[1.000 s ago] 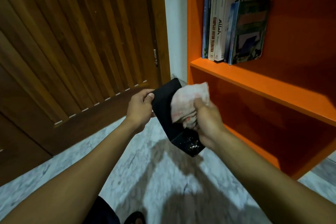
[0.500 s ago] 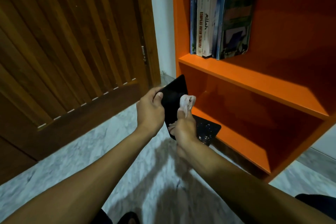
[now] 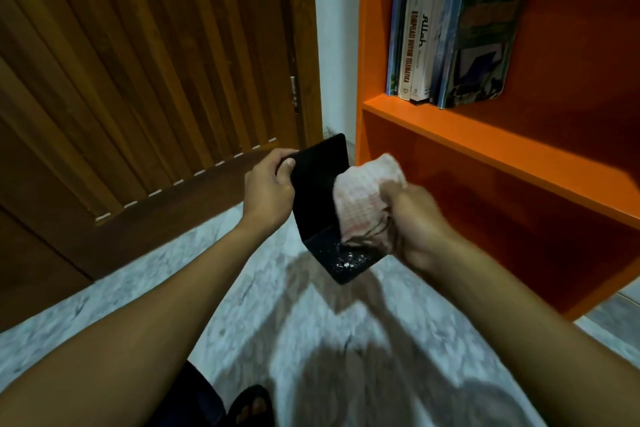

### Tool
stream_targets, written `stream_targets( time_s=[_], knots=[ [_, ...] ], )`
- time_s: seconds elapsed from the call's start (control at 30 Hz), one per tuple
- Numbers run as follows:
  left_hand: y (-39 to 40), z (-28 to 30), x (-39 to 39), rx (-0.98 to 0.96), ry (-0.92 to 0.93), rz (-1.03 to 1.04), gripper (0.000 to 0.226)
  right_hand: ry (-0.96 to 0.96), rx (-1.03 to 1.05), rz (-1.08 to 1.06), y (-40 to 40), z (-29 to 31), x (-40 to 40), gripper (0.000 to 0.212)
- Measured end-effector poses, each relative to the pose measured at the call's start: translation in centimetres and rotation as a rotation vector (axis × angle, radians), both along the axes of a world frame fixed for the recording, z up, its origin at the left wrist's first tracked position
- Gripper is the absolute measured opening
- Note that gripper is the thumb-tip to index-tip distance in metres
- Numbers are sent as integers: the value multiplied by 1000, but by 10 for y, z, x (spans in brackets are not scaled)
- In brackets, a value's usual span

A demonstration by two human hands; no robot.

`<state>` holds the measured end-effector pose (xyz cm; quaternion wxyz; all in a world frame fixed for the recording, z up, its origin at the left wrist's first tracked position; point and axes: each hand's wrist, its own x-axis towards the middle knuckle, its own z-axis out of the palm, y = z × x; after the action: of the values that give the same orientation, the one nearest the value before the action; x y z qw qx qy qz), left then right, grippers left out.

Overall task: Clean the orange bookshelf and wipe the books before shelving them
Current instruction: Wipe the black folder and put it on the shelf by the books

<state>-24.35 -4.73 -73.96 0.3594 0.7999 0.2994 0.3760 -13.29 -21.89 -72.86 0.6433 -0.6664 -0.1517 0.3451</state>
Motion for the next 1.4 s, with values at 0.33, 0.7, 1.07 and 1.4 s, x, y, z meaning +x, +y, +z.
stream_targets(
  time_s=[0.33, 0.7, 1.07, 1.4],
  knots=[
    [-25, -1, 14, -77, -94, -64, 21, -1015, -907, 225, 0, -70, 20, 50],
    [-34, -8, 16, -28, -24, -27, 23, -1100, -870, 341, 2, -109, -22, 62],
    [-34, -8, 16, -48, -33, -40, 22, -1167, -726, 525, -1, -121, -47, 58],
    [-30, -5, 18, -73, -89, 36, 22, -910, -216, 727, -12, -110, -69, 32]
  ],
)
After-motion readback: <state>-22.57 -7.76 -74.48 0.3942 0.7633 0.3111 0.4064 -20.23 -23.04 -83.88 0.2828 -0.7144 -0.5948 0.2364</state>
